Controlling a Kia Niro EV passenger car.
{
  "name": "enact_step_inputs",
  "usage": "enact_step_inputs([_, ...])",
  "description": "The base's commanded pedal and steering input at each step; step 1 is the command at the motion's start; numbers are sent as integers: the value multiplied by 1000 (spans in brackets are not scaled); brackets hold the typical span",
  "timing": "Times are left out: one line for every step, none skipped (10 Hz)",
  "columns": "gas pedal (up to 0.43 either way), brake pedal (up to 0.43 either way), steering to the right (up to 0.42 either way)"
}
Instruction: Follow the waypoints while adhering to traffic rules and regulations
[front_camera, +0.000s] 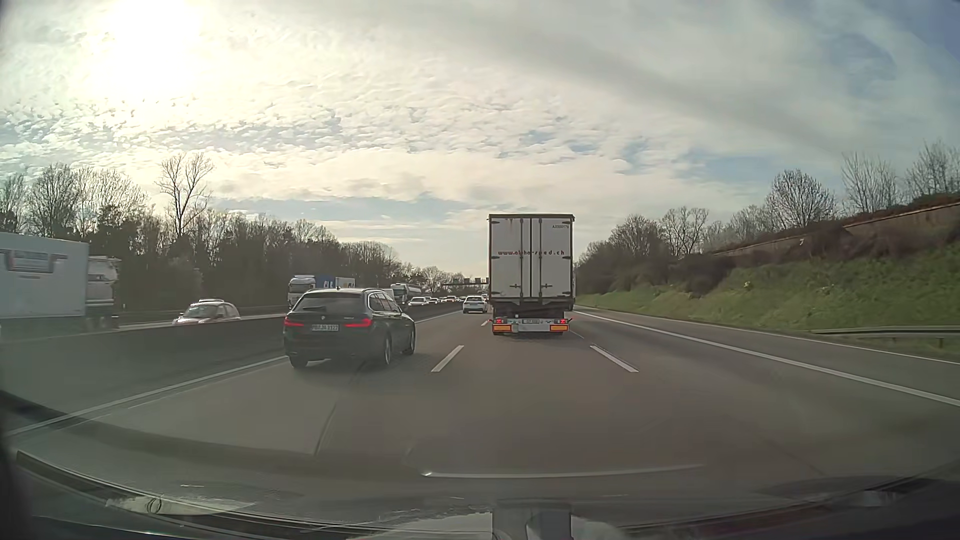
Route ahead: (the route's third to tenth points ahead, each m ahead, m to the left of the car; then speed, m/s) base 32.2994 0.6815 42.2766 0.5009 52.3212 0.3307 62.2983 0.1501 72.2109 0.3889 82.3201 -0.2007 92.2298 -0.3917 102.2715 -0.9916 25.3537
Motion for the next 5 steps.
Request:
enact_step_inputs([311, 0, 1])
enact_step_inputs([311, 0, 1])
enact_step_inputs([311, 0, 1])
enact_step_inputs([311, 0, 1])
enact_step_inputs([311, 0, 1])
